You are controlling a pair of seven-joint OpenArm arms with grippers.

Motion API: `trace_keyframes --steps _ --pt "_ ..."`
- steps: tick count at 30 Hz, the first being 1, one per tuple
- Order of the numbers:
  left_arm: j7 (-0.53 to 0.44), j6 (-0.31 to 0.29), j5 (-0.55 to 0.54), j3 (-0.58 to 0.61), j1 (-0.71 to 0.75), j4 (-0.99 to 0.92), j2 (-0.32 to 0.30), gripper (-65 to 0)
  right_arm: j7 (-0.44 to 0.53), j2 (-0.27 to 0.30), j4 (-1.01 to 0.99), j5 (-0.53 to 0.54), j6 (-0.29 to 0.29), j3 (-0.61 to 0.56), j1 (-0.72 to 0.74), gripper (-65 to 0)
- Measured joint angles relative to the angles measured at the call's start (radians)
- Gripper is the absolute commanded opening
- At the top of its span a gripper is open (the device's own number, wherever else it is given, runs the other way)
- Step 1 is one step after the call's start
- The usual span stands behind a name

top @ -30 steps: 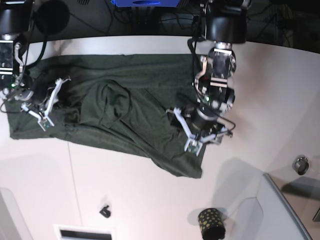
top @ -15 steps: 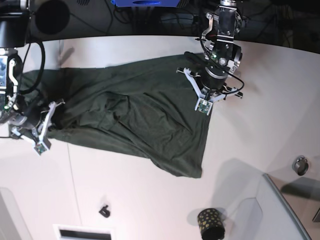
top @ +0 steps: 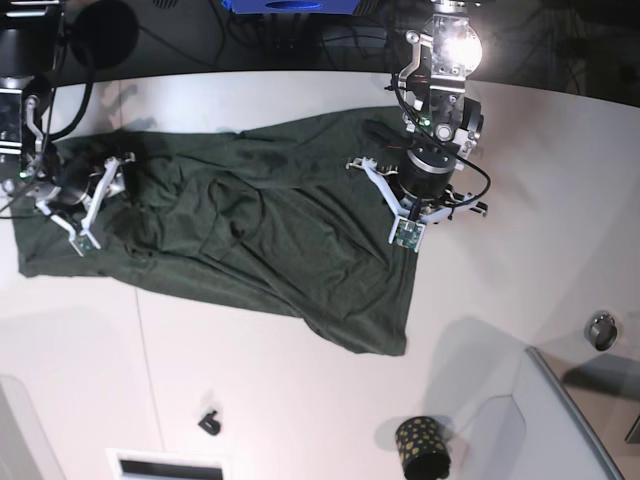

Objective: Layout the t-shirt on the table in an organized manner, then fold the t-shirt properly
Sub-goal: 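Release and move the left gripper back to the shirt corner by its base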

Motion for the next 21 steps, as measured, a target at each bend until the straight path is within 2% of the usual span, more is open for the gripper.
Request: trace_keyframes --steps 5,9,10,13,15,19,21 --pt "-0.007 0.000 -0.001 0.015 0.030 0.000 0.005 -65.0 -0.019 -0.003 0.190 -0.015 0.006 0.012 -0.110 -21.9" --pt "-0.001 -0.001 -0.006 0.018 0.065 0.000 0.012 -65.0 -0.050 -0.055 0.317 -0.012 0.006 0.175 -0.141 -22.2" --pt "-0.004 -0.001 -0.040 0.018 0.071 0.000 0.011 -65.0 -0.050 -0.068 0.323 -0.003 0.008 0.237 -0.138 -22.2" --pt "-0.010 -0.001 -0.180 0.019 0.101 0.001 -0.003 -65.0 -0.052 -0.075 0.281 -0.014 -0.003 0.377 -0.129 -22.4" --pt "-0.005 -0.010 -0.251 0.025 0.128 0.001 -0.042 -65.0 -0.064 -0.058 0.230 -0.029 -0.007 0.381 -0.136 -22.4" --pt "-0.004 0.000 -0.305 0.018 0.137 -0.003 -0.100 -65.0 -0.041 -0.056 0.119 -0.016 0.005 0.372 -0.113 -23.3" --pt "-0.014 0.011 -0.279 0.017 0.136 -0.015 -0.103 -65.0 0.024 -0.054 0.042 -0.011 0.006 0.372 -0.084 -29.3"
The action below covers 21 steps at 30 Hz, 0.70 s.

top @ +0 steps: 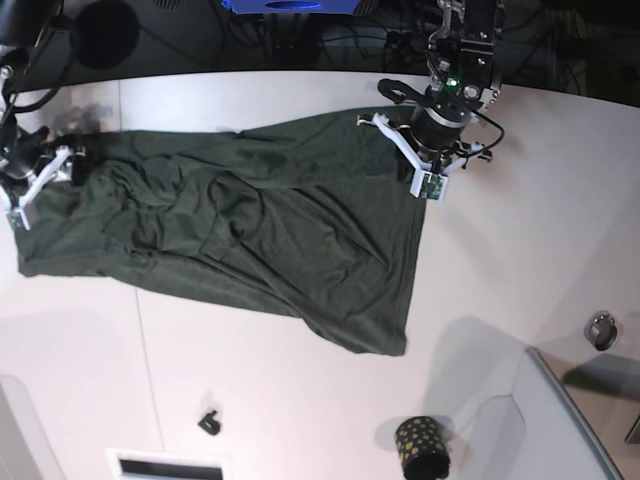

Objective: Layout the t-shirt on the table in an organized manner, then fold the t-shirt properly
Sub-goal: 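Release and move the left gripper back to the shirt corner by its base, then grasp the shirt edge with the right gripper and pull it outward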

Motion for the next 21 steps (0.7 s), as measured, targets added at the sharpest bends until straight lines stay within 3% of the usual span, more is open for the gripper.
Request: trace_keyframes --steps 4,6,7,9,13,21 --pt "-0.009 -0.015 0.029 0.001 -0.001 -0.087 0.000 -65.0 0.065 0.032 -0.135 0.006 -0.002 0.002 0.021 -48.2" --pt "-0.045 -0.020 0.005 0.001 -0.012 -0.121 -0.029 -65.0 0.068 0.054 -0.183 0.014 -0.002 0.007 0.039 -57.6" --pt "-0.050 -0.019 0.002 0.000 -0.024 -0.141 -0.037 -65.0 0.071 0.063 -0.200 0.013 0.000 0.010 0.045 -59.6" --pt "-0.071 -0.015 0.005 -0.006 -0.051 -0.171 -0.051 -65.0 0.090 0.074 -0.220 0.018 0.002 0.009 0.047 -60.0" --pt "-0.206 -0.013 0.000 -0.008 -0.040 -0.221 -0.098 -65.0 0.107 0.084 -0.227 0.024 0.004 0.009 0.032 -60.2" --pt "-0.178 -0.011 0.004 -0.010 -0.040 -0.202 -0.109 -65.0 0.118 0.099 -0.212 0.036 0.008 0.002 -0.011 -60.3"
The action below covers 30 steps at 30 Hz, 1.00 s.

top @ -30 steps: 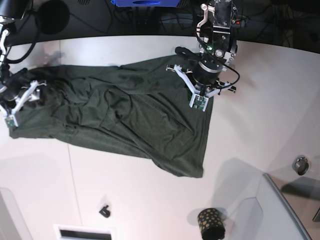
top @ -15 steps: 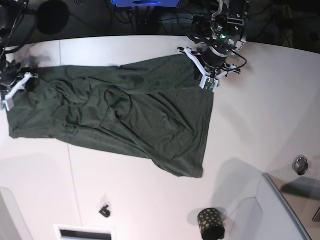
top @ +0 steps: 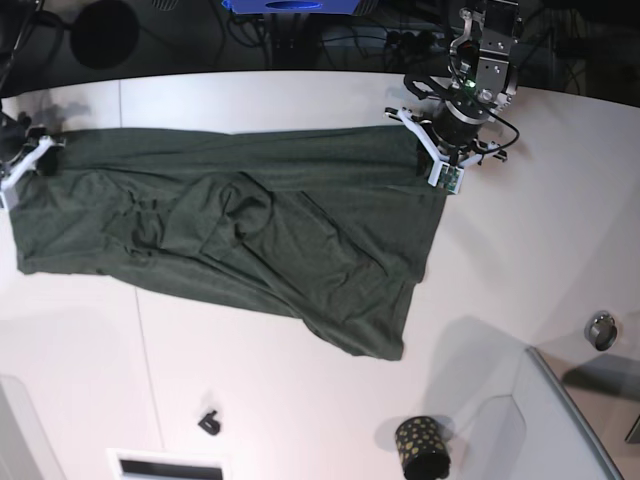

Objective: Layout the t-shirt on the table in an organized manner, then fold the t-shirt properly
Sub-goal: 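Grasp the shirt edge with the right gripper and pull it outward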

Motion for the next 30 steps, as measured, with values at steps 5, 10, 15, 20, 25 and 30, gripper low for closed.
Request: trace_keyframes --steps 5,10,15,20,25,30 --pt "0.000 -0.003 0.000 0.000 -0.002 0.000 -0.010 -65.0 -0.047 0.003 0.094 -0.024 -0.005 -0.005 -0.068 -60.3" --pt "0.061 -0.001 0.020 -0.035 0.014 0.063 -0.005 -65.0 -0.064 0.005 0.189 -0.047 -0.007 -0.005 -0.114 -60.2" --pt "0.148 0.000 0.023 -0.080 0.017 0.216 -0.013 -65.0 -0.108 0.000 0.349 -0.042 0.002 -0.005 -0.112 -60.0" --pt "0.191 0.000 0.019 -0.068 0.008 0.314 0.054 -65.0 -0.130 -0.034 0.471 -0.042 0.043 -0.005 -0.073 -57.0" --pt "0.197 -0.001 0.022 -0.018 -0.010 0.217 0.127 -65.0 -0.138 -0.011 0.449 -0.046 0.045 -0.196 0.031 -29.6" --pt "0.174 0.001 0.023 0.013 -0.017 0.116 0.130 -65.0 -0.131 -0.012 0.446 -0.150 0.053 -0.399 0.123 -24.0"
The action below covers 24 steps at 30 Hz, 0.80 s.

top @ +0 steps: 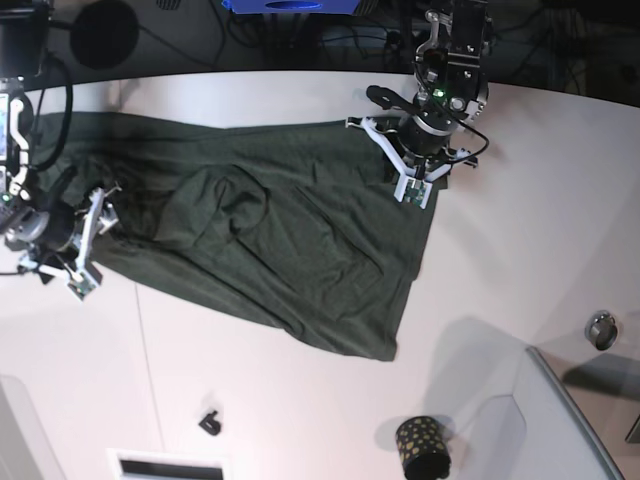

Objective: Layout the t-shirt on the table in an organized manner, then fold the t-shirt properly
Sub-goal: 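Grasp the shirt edge with the right gripper and pull it outward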

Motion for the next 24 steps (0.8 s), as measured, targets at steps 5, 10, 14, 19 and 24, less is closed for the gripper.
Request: trace_keyframes --steps 5,10,14,19,24 --pt "-0.106 0.000 0.001 -0.038 0.000 -0.082 -0.005 -65.0 0.066 -0.112 -0.100 -0.290 -0.005 -0.066 0.102 -26.4" --pt "-0.140 -0.004 -0.022 -0.097 -0.005 -0.116 -0.004 -65.0 0.137 -0.174 -0.254 -0.454 0.000 -0.072 0.140 -26.6" --pt "-0.154 -0.002 -0.023 -0.127 0.021 -0.107 -0.004 -65.0 0.137 -0.170 -0.267 -0.454 -0.004 -0.070 0.148 -26.7" --pt "-0.159 -0.005 -0.023 -0.146 0.027 -0.107 -0.010 -65.0 0.146 -0.175 -0.265 -0.450 -0.004 -0.071 0.150 -26.7" --pt "-0.141 -0.003 -0.021 -0.153 0.045 -0.084 -0.019 -65.0 0.133 -0.175 -0.232 -0.452 -0.004 -0.071 0.150 -26.7"
